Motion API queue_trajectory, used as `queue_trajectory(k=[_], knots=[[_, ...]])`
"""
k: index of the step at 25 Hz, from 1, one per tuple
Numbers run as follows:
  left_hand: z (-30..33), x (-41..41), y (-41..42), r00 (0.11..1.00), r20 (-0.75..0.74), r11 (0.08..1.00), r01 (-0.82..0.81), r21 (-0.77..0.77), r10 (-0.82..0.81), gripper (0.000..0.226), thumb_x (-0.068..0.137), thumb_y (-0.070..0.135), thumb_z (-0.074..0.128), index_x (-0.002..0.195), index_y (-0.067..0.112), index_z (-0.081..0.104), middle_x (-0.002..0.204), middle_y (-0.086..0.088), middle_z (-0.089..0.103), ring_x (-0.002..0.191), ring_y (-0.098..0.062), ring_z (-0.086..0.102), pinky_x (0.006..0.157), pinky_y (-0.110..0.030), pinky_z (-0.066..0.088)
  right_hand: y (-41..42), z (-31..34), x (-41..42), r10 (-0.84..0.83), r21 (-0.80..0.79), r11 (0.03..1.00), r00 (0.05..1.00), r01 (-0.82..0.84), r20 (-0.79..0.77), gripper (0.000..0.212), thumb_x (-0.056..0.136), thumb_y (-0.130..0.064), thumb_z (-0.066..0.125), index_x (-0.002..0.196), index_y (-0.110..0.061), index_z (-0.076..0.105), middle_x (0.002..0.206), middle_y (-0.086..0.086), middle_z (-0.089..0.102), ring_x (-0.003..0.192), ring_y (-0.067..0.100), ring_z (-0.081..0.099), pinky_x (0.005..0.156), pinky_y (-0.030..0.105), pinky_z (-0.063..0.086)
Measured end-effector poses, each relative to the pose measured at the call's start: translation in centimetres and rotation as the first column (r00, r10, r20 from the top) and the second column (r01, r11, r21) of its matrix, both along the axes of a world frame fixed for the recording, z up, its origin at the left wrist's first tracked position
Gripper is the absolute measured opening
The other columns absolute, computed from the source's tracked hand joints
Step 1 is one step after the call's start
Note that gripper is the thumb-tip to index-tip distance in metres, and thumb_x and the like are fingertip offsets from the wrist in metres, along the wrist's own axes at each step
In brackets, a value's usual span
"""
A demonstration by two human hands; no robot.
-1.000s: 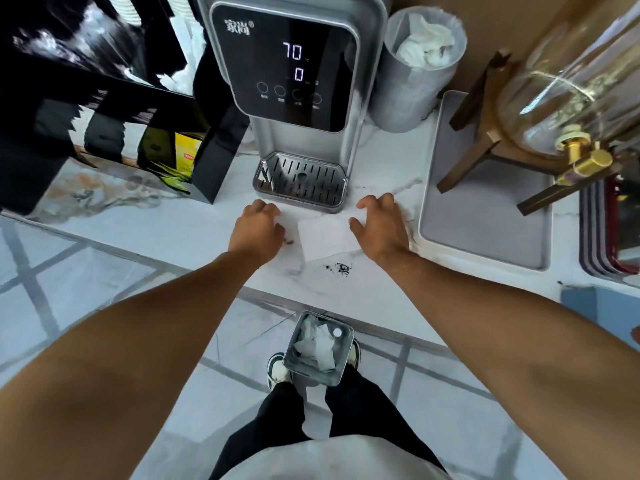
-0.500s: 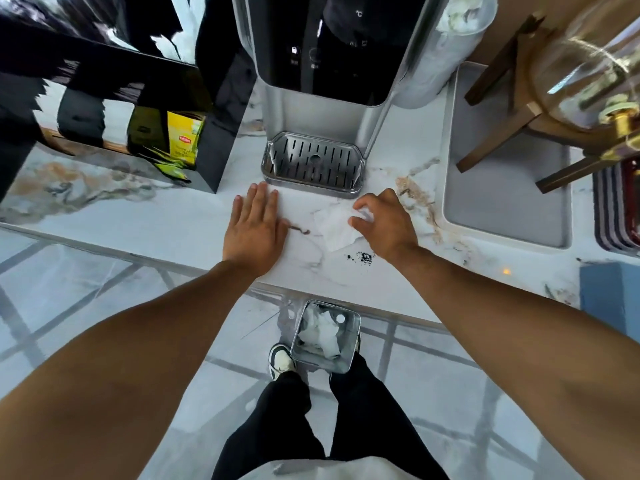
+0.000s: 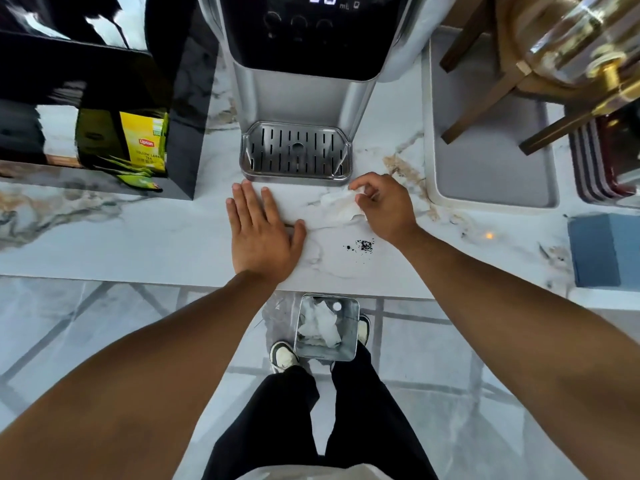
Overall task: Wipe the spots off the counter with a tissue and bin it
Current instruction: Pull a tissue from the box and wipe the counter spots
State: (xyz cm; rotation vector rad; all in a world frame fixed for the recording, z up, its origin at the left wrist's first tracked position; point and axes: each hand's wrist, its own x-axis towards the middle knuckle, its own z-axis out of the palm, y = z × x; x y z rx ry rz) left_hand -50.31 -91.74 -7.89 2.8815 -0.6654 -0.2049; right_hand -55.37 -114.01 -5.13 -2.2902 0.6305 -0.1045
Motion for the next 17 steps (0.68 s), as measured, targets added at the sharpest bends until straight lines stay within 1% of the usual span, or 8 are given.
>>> queue_trajectory(k=[3, 4, 6, 7, 9, 10, 13, 17], knots=[[-0.1, 0.2, 0.2, 0.999, 0.04, 1.0, -0.014, -0.026, 0.015, 0.078, 0.093, 0.053, 0.033, 0.147, -0.003, 0.026, 0.156, -0.033, 0.019, 0.149, -0.045, 0.01, 0.123, -0.056, 0.007, 0.2, -0.1, 0.0, -0.037, 0.025, 0.999, 0.999, 0.037, -0.007, 0.025, 0.084, -0.007, 0.065, 0.085, -0.029, 0.076, 0.088, -0.004, 0.059, 0.071, 0.005, 0.058, 0.075, 0.013, 0.044], [0.0, 0.1, 0.2, 0.998, 0.054, 0.999, 0.028, -0.041, -0.026, 0.073, 0.094, 0.049, 0.034, 0.146, -0.002, 0.028, 0.155, -0.031, 0.024, 0.148, -0.045, 0.013, 0.122, -0.056, 0.008, 0.2, -0.2, 0.0, -0.042, 0.032, 0.999, 0.999, 0.042, -0.014, 0.024, 0.084, -0.008, 0.065, 0.086, -0.029, 0.077, 0.09, -0.003, 0.06, 0.071, 0.006, 0.059, 0.075, 0.011, 0.044], [-0.2, -0.3, 0.1, 0.976, 0.088, 0.975, 0.204, -0.083, -0.197, 0.063, 0.096, 0.039, 0.035, 0.146, 0.0, 0.031, 0.156, -0.024, 0.03, 0.148, -0.04, 0.019, 0.122, -0.056, 0.013, 0.2, -0.1, -0.2, -0.026, 0.054, 0.998, 0.999, 0.027, -0.028, 0.02, 0.084, -0.012, 0.068, 0.09, -0.028, 0.078, 0.093, -0.001, 0.061, 0.073, 0.008, 0.06, 0.075, 0.008, 0.043], [-0.3, -0.4, 0.0, 0.957, 0.1, 0.954, 0.283, -0.096, -0.274, 0.06, 0.098, 0.035, 0.033, 0.148, 0.002, 0.031, 0.158, -0.021, 0.029, 0.149, -0.037, 0.018, 0.122, -0.054, 0.014, 0.1, 0.1, -0.3, -0.005, 0.074, 0.997, 0.999, 0.008, -0.033, 0.015, 0.083, -0.017, 0.071, 0.092, -0.027, 0.078, 0.094, -0.001, 0.061, 0.073, 0.009, 0.06, 0.075, 0.01, 0.044], [-0.5, -0.1, 0.1, 0.938, 0.104, 0.936, 0.339, -0.096, -0.33, 0.056, 0.1, 0.03, 0.029, 0.15, 0.005, 0.028, 0.161, -0.015, 0.024, 0.151, -0.033, 0.014, 0.123, -0.052, 0.013, -0.2, 0.3, -0.6, 0.046, 0.139, 0.989, 0.999, -0.041, -0.028, 0.012, 0.083, -0.024, 0.076, 0.095, -0.024, 0.078, 0.094, 0.001, 0.062, 0.074, 0.011, 0.061, 0.075, 0.017, 0.049], [-0.6, 0.0, 0.1, 0.937, 0.103, 0.936, 0.341, -0.081, -0.333, 0.055, 0.101, 0.029, 0.027, 0.151, 0.006, 0.027, 0.163, -0.014, 0.022, 0.152, -0.031, 0.012, 0.123, -0.051, 0.013, -0.2, 0.4, -0.8, 0.063, 0.16, 0.985, 0.998, -0.059, -0.015, 0.013, 0.083, -0.025, 0.077, 0.095, -0.022, 0.078, 0.094, 0.003, 0.063, 0.073, 0.012, 0.061, 0.074, 0.019, 0.049], [-1.0, 0.1, 0.1, 0.934, 0.1, 0.937, 0.348, -0.032, -0.344, 0.056, 0.101, 0.031, 0.023, 0.152, 0.008, 0.024, 0.164, -0.011, 0.018, 0.153, -0.029, 0.009, 0.123, -0.052, 0.012, 0.0, 0.1, -1.6, 0.071, 0.192, 0.978, 0.997, -0.076, 0.031, 0.012, 0.08, -0.023, 0.079, 0.092, -0.018, 0.079, 0.092, 0.006, 0.066, 0.075, 0.009, 0.062, 0.073, 0.014, 0.046], [-0.7, 0.0, -0.1, 0.932, 0.072, 0.935, 0.353, 0.032, -0.355, 0.057, 0.102, 0.031, 0.023, 0.154, 0.007, 0.019, 0.164, -0.014, 0.014, 0.152, -0.033, 0.006, 0.124, -0.052, 0.008, 0.8, -0.1, -3.5, 0.056, 0.227, 0.972, 0.998, -0.058, 0.016, 0.009, 0.079, -0.021, 0.08, 0.087, -0.018, 0.079, 0.091, 0.005, 0.068, 0.079, 0.011, 0.065, 0.074, 0.019, 0.051]])
